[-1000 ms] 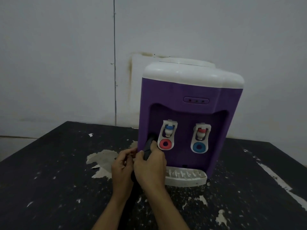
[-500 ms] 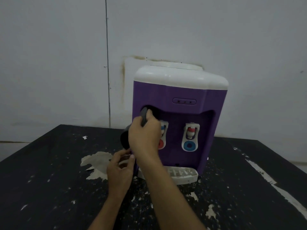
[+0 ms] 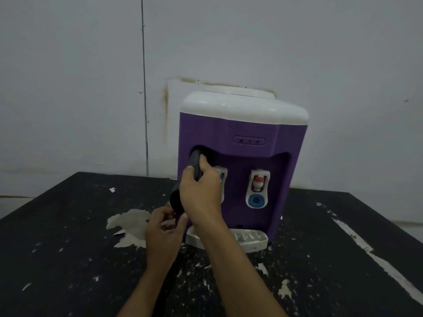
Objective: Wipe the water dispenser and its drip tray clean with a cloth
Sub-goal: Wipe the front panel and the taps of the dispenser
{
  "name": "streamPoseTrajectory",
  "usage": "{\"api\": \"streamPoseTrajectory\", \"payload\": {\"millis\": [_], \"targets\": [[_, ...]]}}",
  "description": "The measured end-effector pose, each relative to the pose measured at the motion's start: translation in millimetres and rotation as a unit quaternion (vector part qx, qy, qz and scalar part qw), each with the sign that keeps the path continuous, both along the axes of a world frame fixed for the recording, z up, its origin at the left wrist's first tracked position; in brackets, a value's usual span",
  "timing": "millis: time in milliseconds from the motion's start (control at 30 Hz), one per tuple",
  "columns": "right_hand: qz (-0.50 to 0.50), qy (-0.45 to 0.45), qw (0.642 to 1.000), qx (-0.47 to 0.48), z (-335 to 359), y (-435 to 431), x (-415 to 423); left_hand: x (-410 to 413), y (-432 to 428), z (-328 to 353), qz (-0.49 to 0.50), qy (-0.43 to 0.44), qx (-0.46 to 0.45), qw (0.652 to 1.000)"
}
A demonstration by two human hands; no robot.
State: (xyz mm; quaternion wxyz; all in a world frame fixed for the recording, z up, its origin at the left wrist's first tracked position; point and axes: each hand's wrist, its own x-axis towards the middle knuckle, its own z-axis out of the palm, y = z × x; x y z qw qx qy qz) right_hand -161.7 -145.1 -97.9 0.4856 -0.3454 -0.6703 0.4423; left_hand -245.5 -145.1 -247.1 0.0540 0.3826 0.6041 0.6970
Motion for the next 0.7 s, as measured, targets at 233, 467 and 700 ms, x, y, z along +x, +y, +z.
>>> {"api": "streamPoseTrajectory", "payload": {"millis": [233, 467, 700], "targets": [[-0.008, -0.122, 0.992, 0.029, -36, -10, 7, -8, -6, -2, -0.052, 0.013, 0.035, 0.998], [0.028, -0.229, 0.973, 0.027, -81, 3, 26, -9, -3, 1, -0.054, -0.058, 0.043, 0.996], [0.036, -0.349, 0.933, 0.077, -107, 21, 44, 2, 1, 1, 0.018, 0.037, 0.014, 0.999]]}}
